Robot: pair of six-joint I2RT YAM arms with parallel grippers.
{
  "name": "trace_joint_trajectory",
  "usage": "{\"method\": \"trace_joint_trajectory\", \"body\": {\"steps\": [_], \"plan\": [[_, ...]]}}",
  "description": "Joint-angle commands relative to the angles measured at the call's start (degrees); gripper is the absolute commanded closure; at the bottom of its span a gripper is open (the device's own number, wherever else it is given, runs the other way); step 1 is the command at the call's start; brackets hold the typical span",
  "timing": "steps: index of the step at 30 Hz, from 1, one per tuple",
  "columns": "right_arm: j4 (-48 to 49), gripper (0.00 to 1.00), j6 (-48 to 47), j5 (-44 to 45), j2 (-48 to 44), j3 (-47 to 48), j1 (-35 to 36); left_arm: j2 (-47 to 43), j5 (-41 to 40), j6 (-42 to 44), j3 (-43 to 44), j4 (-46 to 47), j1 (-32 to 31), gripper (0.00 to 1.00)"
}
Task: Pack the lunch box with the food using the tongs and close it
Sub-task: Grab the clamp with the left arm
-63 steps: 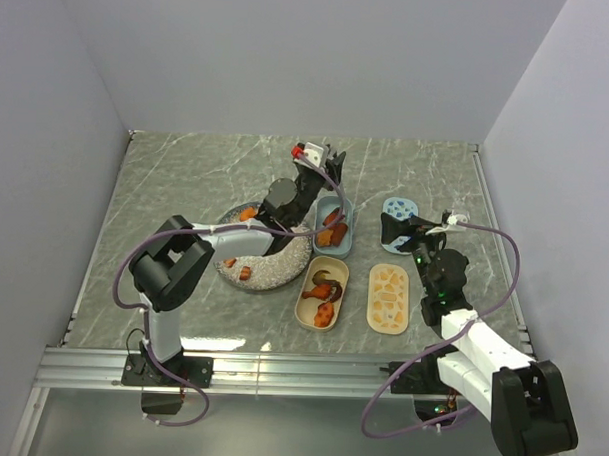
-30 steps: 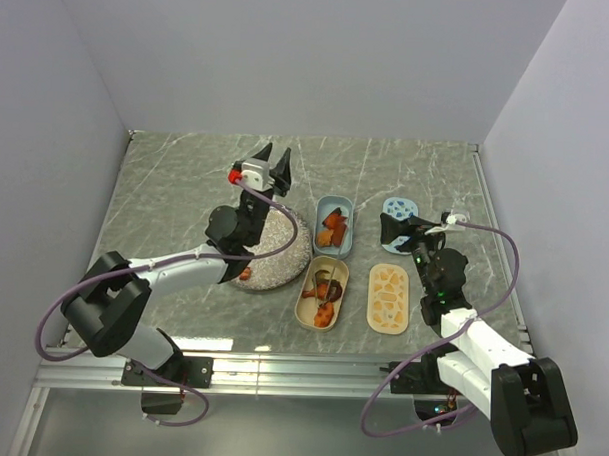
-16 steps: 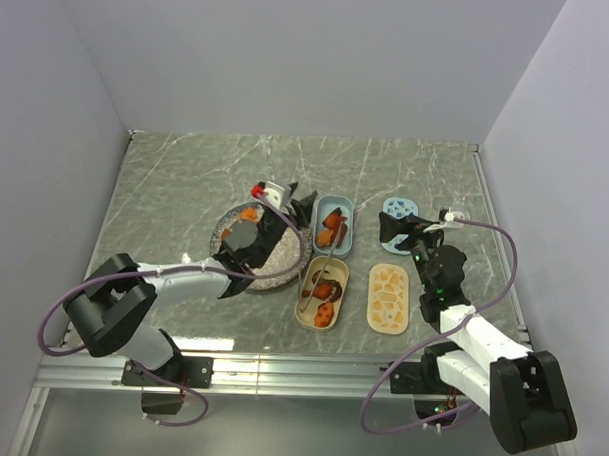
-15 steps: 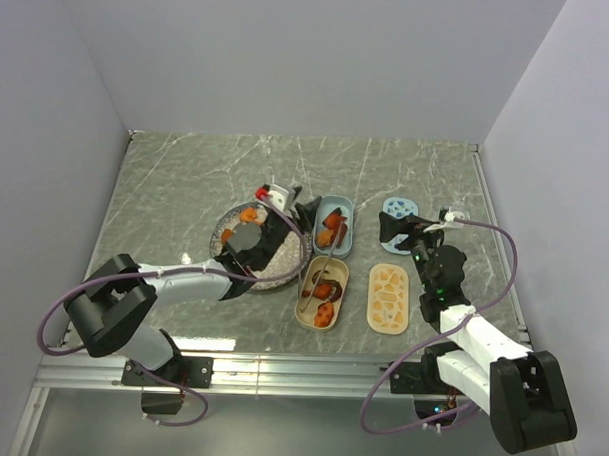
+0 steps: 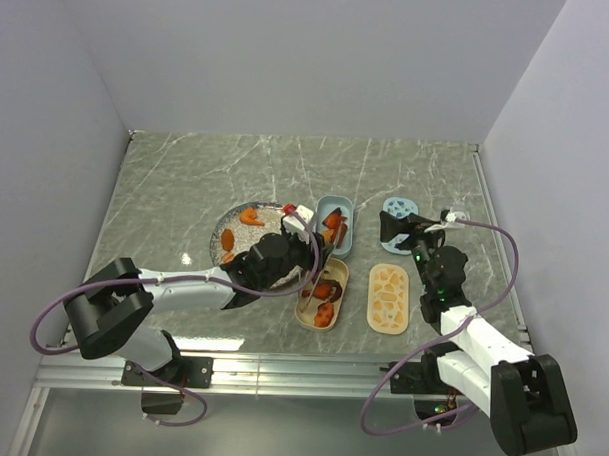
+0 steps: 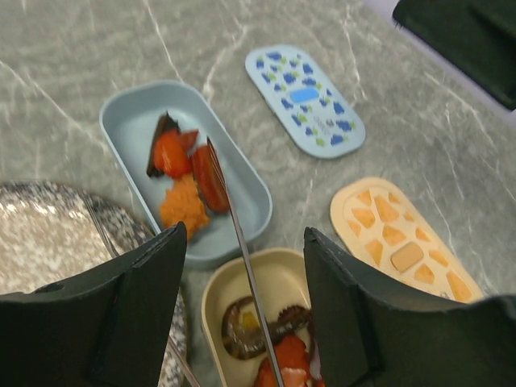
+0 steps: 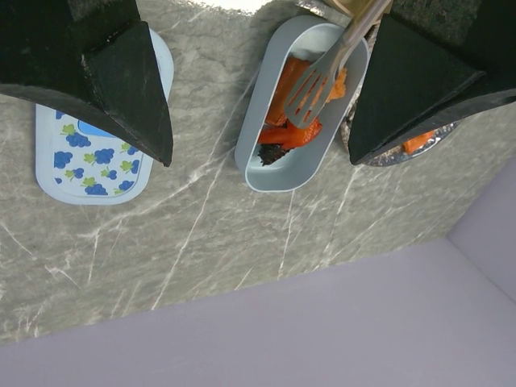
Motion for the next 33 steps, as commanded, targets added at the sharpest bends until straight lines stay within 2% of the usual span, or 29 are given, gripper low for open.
{"method": "trace_joint_trajectory", "body": {"steps": [1,6,7,9,14,20,26,33], "plan": [[1.89,0.04,-0.4,-0.11,-1.27,1.51,0.34,0.01,2.85,-5.0,0.26,-3.92,-0.5,0.34],[1.81,0.04,-0.4,-0.02,-1.54,1.51,0.43,2.21,2.86,-9.05,-0.53,-5.77,-0.68,0.31],[1.81,0.04,-0.4,-0.02,-1.54,1.51,0.34,2.47,2.94,-9.58,-0.79,-5.77,-0.68,0.17],[1.81,0.04,-0.4,-0.02,-1.54,1.51,0.43,3.35,2.77,-10.72,-0.88,-6.12,-0.85,0.01],[1.81,0.04,-0.4,0.07,-1.72,1.51,0.34,2.39,-2.06,-10.82,-2.55,-4.28,-2.08,0.01],[1.81,0.04,-0.49,-0.02,-1.28,1.6,0.34,1.59,-16.19,-10.55,-1.85,-8.49,-5.07,0.01],[1.72,0.04,-0.49,0.07,-1.63,1.51,0.34,5.1,-19.2,-11.08,0.87,-12.27,-5.25,0.01],[1.72,0.04,-0.49,0.07,-1.45,1.6,0.43,6.17,-15.08,-10.82,1.4,-10.79,-5.25,0.0]]}}
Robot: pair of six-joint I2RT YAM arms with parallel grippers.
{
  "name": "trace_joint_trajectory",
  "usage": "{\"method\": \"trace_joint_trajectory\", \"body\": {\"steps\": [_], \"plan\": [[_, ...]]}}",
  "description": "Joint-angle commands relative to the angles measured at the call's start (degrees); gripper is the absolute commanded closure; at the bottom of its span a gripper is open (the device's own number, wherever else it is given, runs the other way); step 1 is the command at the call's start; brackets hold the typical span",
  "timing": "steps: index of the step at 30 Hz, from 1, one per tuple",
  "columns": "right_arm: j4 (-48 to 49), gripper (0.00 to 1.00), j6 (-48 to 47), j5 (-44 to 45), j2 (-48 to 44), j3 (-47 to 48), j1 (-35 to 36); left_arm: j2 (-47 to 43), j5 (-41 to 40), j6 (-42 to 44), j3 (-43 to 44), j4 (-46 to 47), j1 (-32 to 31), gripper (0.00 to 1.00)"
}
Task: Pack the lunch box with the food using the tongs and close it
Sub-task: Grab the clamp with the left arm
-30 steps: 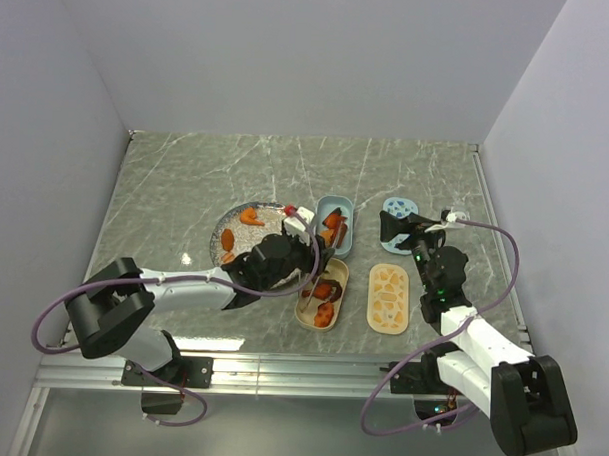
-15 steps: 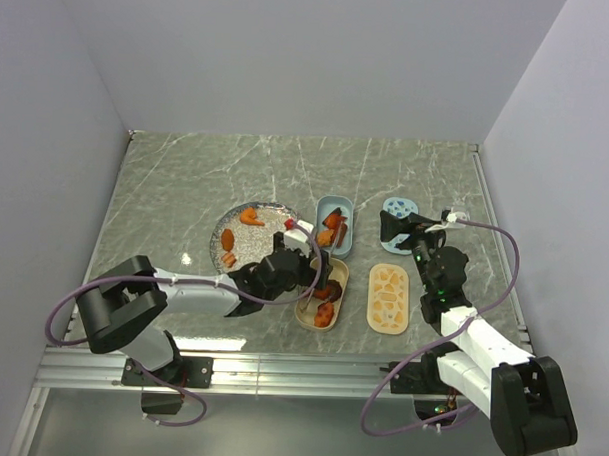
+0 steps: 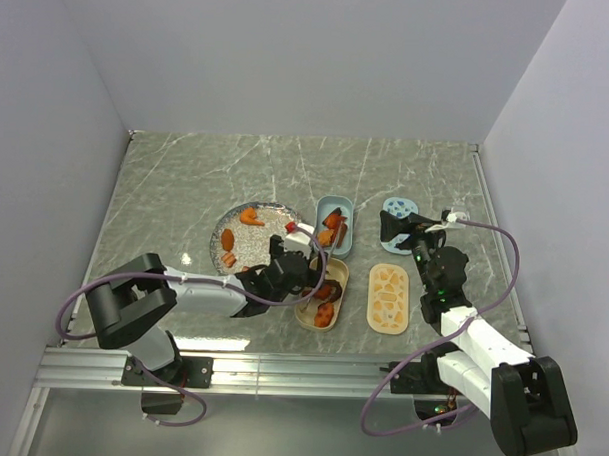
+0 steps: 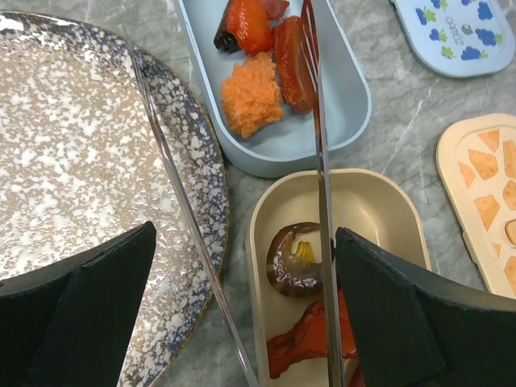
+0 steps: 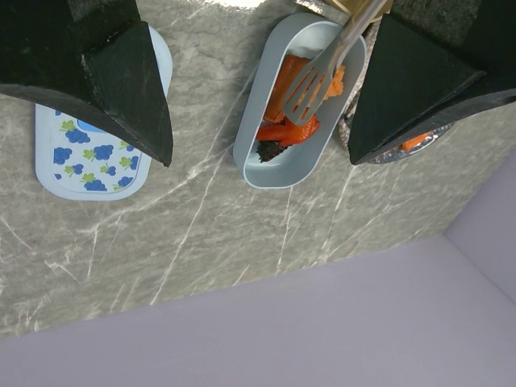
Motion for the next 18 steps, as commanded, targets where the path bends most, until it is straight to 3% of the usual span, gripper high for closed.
{"method": "trace_joint_trajectory", "body": {"steps": [1,18], "plan": [[1.74,0.04,-0.49,0.09,-0.8,1.6,0.34,-0.04,1.82,-0.48,1.78,1.28,-0.22,0.01],[1.65,0.04,-0.4,0.18,-1.06,1.33,0.43,4.0,5.26,-0.66,3.7,2.25,-0.22,0.01]]}}
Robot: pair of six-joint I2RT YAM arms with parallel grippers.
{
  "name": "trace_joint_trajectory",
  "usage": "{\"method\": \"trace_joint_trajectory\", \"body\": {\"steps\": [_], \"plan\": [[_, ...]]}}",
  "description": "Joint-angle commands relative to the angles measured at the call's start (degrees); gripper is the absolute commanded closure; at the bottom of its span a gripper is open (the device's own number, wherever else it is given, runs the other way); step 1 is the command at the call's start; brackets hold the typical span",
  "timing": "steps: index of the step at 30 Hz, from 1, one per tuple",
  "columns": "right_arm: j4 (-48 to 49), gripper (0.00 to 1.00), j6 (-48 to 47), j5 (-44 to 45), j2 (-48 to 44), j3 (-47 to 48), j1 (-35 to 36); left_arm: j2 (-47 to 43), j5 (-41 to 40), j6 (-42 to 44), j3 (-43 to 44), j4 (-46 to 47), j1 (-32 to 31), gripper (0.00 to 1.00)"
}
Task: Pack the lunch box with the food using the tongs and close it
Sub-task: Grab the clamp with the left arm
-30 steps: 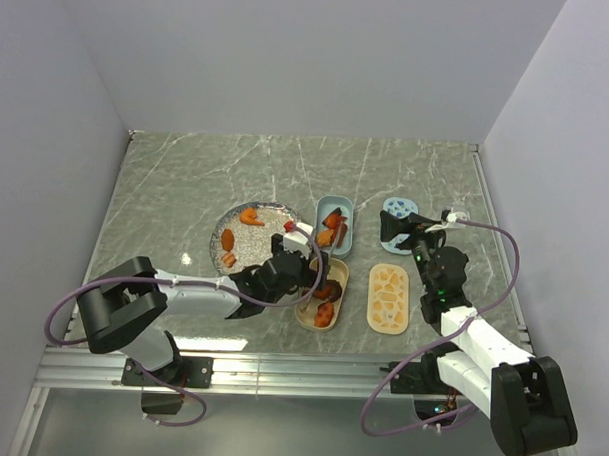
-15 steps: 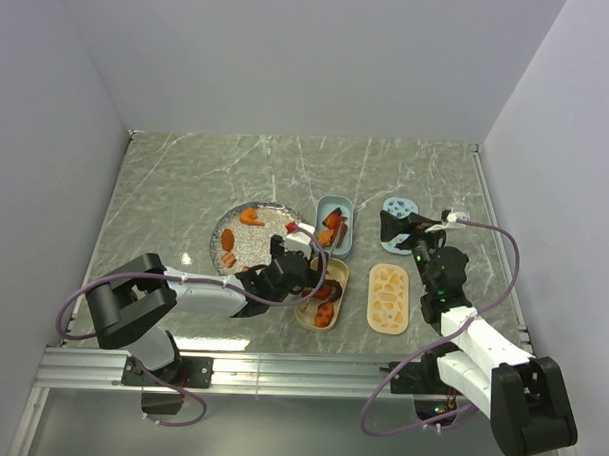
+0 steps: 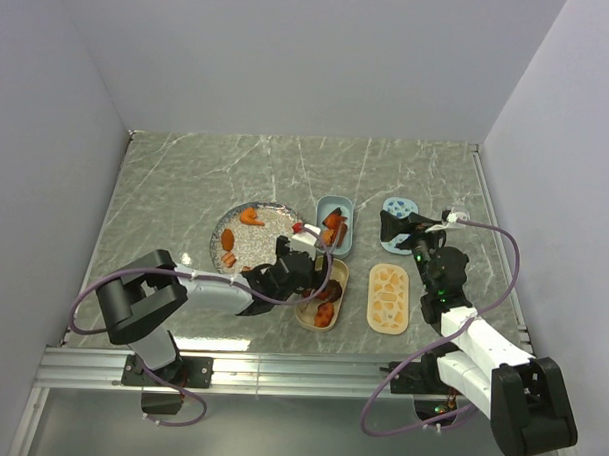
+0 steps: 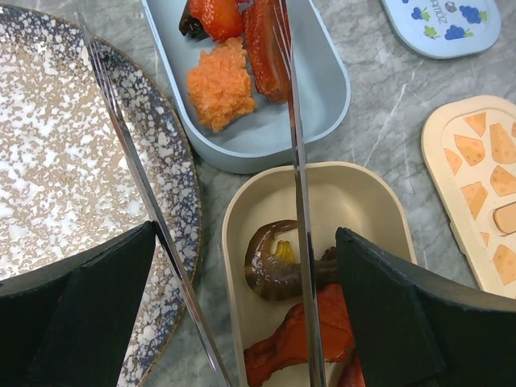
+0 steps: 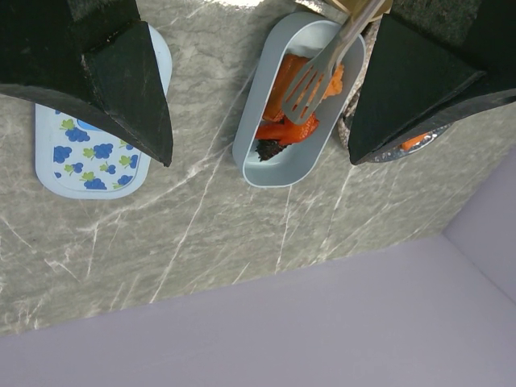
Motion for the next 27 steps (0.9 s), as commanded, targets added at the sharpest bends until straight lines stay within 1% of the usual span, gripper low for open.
{"method": "trace_joint_trajectory", "body": {"steps": [1,6,9,12,14,15,16,24,27], "plan": [[1.65,0.04,-0.49,0.07,-0.8,1.42,0.34,0.83,1.3,-0.63,2.28,1.55,-0.24,0.0],[1.74,0.04,-0.4,0.07,-0.88,1.33,0.34,2.85,1.56,0.33,3.25,1.2,-0.24,0.02],[1.74,0.04,-0.49,0.16,-0.89,1.33,0.43,4.34,1.82,0.95,4.13,1.2,-0.24,0.06],[1.74,0.04,-0.4,0.16,-0.89,1.33,0.34,4.09,1.56,1.12,3.78,1.46,-0.24,0.11],[1.83,0.04,-0.49,0.16,-0.8,1.33,0.43,2.59,1.39,1.47,3.17,1.9,-0.24,0.18],[1.83,0.04,-0.49,0.16,-0.71,1.42,0.43,2.15,1.3,1.74,2.64,1.99,-0.24,0.24],[1.83,0.04,-0.4,0.16,-0.71,1.33,0.43,1.37,1.21,1.83,2.46,2.08,-0.24,0.26],[1.83,0.04,-0.4,0.16,-1.06,1.24,0.34,-4.0,-1.07,4.37,1.15,2.25,-1.3,0.31],[1.83,0.04,-0.4,0.24,-1.06,1.24,0.43,-6.19,-2.12,4.81,1.41,1.21,-1.65,0.31]]}}
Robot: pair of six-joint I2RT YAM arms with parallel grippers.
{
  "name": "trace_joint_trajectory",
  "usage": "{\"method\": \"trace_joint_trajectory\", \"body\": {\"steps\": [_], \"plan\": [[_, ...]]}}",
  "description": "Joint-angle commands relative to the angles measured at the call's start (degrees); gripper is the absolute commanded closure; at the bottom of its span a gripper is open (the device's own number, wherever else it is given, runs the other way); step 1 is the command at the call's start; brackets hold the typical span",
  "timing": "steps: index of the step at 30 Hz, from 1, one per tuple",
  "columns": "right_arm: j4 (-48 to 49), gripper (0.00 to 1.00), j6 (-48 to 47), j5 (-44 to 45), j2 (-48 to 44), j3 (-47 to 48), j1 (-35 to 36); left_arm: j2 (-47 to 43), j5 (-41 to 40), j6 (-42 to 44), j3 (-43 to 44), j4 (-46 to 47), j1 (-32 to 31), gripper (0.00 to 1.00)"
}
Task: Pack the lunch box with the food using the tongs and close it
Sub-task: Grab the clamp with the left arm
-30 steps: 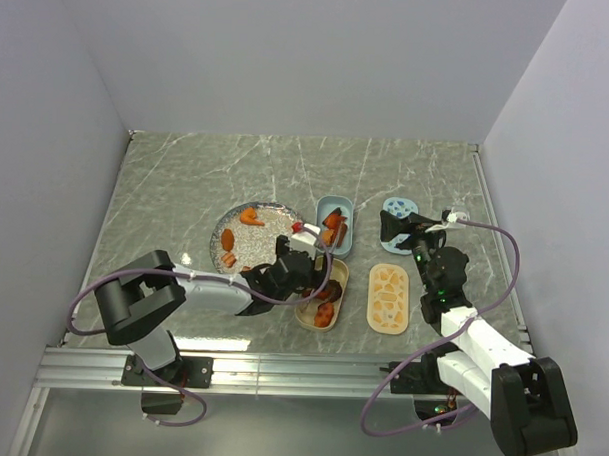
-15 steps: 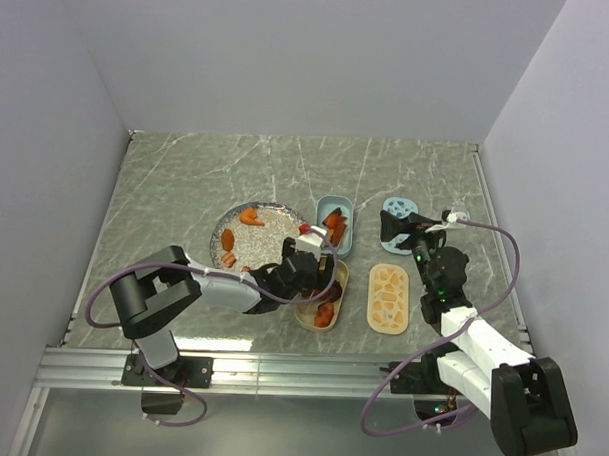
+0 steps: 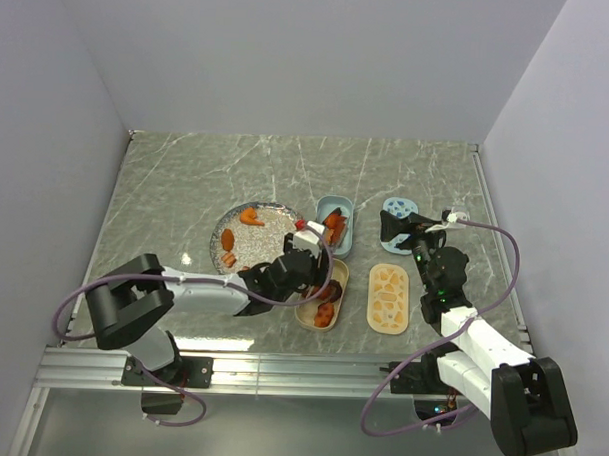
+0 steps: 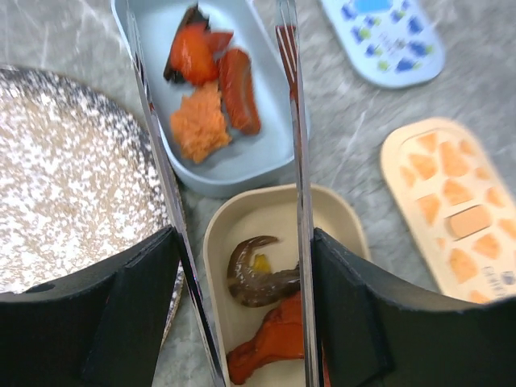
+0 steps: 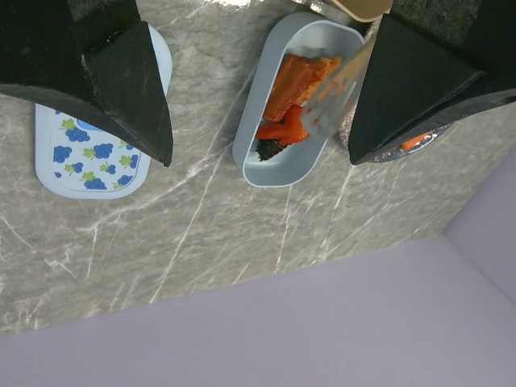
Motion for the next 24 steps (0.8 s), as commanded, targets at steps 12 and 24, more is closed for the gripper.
{"method": "trace_joint_trajectory", "body": {"steps": [12,24], "plan": [[1.83,0.04,-0.4,0.16,-0.97,1.24,0.43,-15.81,-11.47,1.21,-0.34,-14.39,1.99,0.25],[0.86,0.04,-0.14,0.33,-1.85,1.07,0.51,-25.75,-10.59,-3.28,-3.42,-27.76,14.81,0.26]]}}
